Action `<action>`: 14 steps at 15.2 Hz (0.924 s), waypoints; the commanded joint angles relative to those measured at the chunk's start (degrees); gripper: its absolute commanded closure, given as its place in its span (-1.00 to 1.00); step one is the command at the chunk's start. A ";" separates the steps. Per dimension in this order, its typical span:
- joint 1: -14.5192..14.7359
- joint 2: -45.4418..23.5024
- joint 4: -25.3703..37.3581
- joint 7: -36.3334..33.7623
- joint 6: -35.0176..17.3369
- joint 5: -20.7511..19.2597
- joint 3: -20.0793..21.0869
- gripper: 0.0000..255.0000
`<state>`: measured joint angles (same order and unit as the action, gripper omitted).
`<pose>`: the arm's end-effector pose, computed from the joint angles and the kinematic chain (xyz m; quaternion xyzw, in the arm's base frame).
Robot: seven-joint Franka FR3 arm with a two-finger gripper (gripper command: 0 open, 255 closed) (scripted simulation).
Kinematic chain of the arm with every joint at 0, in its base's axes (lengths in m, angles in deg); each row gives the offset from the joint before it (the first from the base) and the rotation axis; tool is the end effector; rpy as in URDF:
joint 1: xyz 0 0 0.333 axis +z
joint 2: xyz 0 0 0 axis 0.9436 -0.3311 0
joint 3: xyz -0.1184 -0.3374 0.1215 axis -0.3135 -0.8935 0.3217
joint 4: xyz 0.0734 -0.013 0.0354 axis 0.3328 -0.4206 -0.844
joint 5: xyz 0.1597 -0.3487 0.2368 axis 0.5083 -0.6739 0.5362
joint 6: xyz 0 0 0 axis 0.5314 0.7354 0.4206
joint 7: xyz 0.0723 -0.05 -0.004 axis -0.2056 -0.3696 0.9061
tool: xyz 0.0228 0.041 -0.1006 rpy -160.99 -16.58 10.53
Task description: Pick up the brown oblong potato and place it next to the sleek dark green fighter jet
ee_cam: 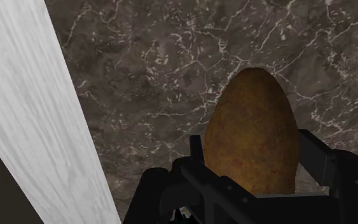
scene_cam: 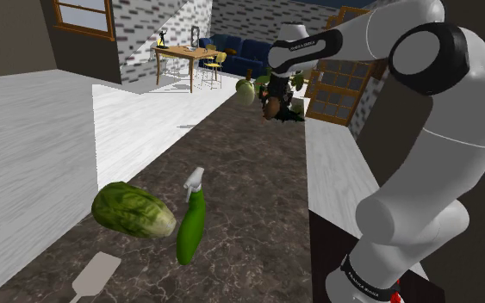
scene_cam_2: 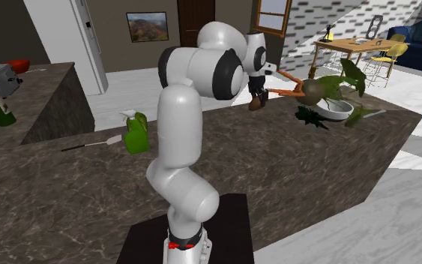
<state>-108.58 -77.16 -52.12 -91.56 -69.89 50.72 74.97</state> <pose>0.5984 -0.3072 0.5348 0.8384 -0.5323 0.1038 0.0544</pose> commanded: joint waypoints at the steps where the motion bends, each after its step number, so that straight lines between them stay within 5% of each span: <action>1: -0.34 -4.45 5.50 0.90 0.99 -0.67 -0.47 1.00; 9: -0.33 -24.50 34.77 5.20 9.95 -2.32 -2.14 1.00; 13: 1.35 -41.36 63.01 8.59 20.93 -2.90 -3.25 1.00; 14: 1.17 -40.57 60.84 8.38 19.57 -2.84 -3.27 1.00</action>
<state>-107.79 -115.24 4.73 -83.51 -51.72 47.97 71.87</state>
